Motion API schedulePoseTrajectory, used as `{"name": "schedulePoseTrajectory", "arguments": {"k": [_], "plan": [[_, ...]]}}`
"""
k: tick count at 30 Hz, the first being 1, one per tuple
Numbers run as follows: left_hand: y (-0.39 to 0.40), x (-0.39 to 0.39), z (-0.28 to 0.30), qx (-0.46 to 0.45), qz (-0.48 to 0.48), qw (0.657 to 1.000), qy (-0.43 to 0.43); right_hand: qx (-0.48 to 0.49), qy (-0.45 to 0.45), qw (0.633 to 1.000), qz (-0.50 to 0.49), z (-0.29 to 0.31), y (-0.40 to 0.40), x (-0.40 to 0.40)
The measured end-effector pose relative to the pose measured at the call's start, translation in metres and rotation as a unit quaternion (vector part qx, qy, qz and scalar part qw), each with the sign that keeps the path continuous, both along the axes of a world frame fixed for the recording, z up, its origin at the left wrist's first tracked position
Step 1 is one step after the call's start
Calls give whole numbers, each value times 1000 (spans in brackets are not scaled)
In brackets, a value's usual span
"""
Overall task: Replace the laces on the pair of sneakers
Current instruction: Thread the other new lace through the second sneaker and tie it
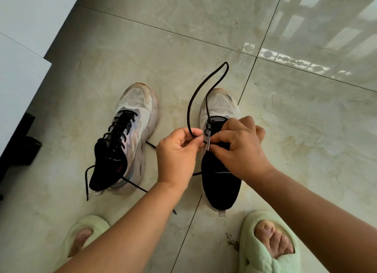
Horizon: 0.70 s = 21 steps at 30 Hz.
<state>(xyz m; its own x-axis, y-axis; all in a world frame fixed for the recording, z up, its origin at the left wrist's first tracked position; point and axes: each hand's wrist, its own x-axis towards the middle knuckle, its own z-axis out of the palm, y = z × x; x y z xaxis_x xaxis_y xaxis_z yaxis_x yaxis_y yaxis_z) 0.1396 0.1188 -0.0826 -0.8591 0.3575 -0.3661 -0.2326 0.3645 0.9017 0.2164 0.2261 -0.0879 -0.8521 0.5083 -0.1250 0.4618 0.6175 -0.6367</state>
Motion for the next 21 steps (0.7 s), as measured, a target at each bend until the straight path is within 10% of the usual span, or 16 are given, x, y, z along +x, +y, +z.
{"name": "schedulePoseTrajectory", "arguments": {"k": [21], "plan": [[1,11,0,58,109,989,-85,-34,34,998,-27,-6,-8,1]]}}
